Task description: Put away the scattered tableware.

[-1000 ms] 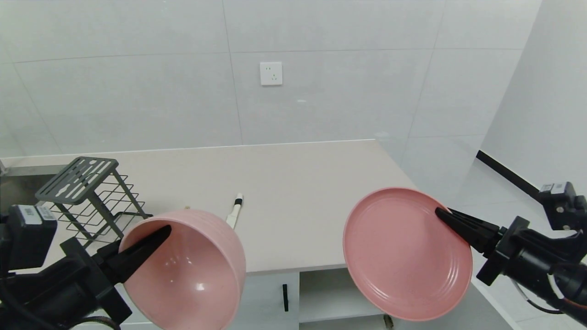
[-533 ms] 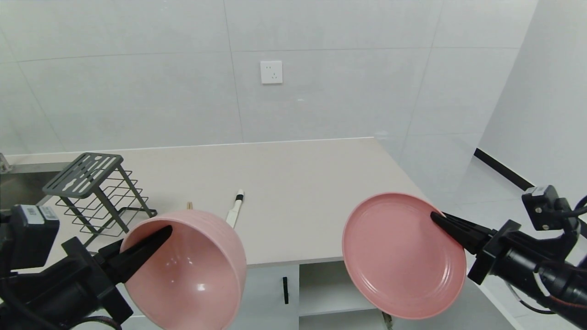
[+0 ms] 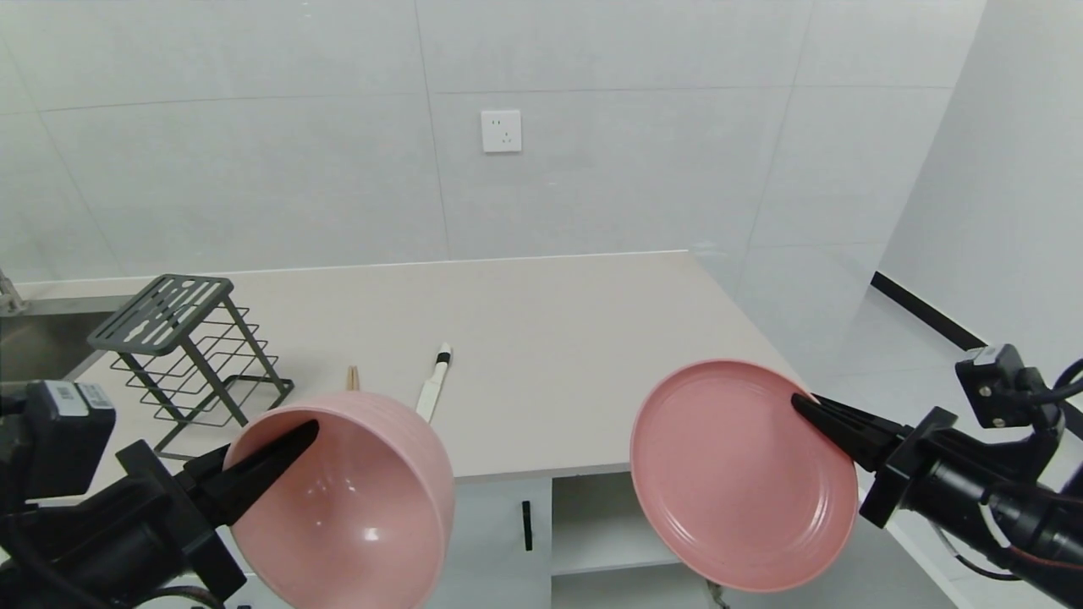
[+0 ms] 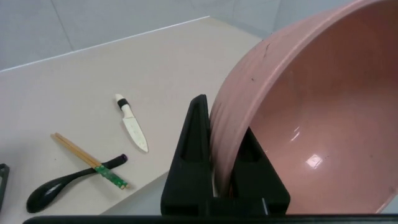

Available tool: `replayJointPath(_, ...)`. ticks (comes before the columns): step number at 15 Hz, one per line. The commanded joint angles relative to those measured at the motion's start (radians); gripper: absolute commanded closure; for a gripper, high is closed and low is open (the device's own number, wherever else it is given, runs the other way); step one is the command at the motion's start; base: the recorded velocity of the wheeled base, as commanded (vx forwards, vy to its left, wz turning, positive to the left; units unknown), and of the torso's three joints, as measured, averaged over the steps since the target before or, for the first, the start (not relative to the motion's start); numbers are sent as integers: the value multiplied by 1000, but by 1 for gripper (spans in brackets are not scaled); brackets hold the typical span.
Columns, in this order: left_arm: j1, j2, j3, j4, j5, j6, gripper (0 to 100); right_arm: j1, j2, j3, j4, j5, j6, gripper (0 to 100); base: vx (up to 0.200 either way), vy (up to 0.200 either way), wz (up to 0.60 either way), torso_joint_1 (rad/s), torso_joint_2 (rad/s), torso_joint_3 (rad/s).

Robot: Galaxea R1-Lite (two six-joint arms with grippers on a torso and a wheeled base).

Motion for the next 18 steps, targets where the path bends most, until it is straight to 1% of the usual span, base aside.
replayJointPath(1,-3,3,0,10,-1,0,100,0,8,0,-1,-1,0,100,0,0,0,-154,320,168)
replayJointPath(2,-3,1,0,22,-3,1,100,0,9,0,-1,-1,0,100,0,0,0,-173,373,183)
replayJointPath(3,-12,0,0,48,-8,3,100,1,11,0,-1,-1,0,100,0,0,0,-178,383,183)
replayJointPath(4,-20,-2,0,53,-8,3,100,1,11,0,-1,-1,0,100,0,0,0,-188,403,198)
replayJointPath(18,-20,-5,0,66,-8,3,100,3,17,0,-1,-1,0,100,0,0,0,-256,530,272)
